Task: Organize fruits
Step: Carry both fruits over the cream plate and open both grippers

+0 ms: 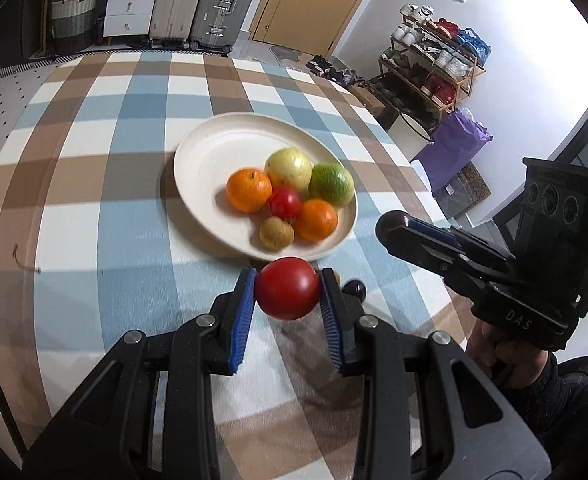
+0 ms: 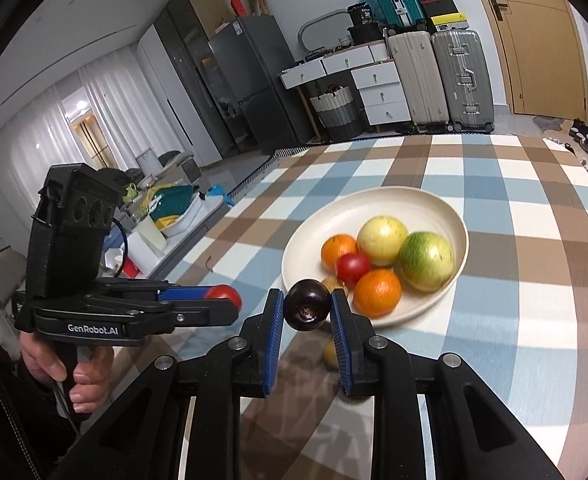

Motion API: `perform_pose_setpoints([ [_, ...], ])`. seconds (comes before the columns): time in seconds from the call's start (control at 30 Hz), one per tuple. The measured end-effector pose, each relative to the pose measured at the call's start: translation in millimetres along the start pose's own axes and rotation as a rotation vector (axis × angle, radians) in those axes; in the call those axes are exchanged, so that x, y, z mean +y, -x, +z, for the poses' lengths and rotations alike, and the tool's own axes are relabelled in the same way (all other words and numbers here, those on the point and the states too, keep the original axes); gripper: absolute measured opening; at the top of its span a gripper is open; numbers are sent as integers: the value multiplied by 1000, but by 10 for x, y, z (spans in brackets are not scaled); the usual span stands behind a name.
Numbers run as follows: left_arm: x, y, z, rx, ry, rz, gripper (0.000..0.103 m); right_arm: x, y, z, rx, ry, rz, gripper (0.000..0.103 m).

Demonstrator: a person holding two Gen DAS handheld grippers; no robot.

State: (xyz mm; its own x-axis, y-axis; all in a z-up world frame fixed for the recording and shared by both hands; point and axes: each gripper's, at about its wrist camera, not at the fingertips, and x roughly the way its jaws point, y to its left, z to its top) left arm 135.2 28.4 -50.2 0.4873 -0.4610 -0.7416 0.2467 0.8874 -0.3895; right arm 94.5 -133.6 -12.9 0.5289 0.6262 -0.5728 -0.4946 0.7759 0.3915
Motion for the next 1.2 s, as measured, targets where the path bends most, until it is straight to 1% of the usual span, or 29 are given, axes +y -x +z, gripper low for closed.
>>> perform_pose_setpoints([
  [0.27, 3, -168, 404, -3, 10, -7, 29, -168, -87, 241, -7, -29, 22, 24],
  [0.63, 19, -400, 961, -13, -7, 2, 29, -383, -215, 579, -23, -47, 11, 24],
  [0.83, 65, -676, 1221, -1, 8, -18, 29, -557, -325, 702, -25, -61, -11, 24],
  [1.2, 26, -1234, 1554, 29, -33, -31, 29, -878, -567, 767, -3, -97, -59, 24],
])
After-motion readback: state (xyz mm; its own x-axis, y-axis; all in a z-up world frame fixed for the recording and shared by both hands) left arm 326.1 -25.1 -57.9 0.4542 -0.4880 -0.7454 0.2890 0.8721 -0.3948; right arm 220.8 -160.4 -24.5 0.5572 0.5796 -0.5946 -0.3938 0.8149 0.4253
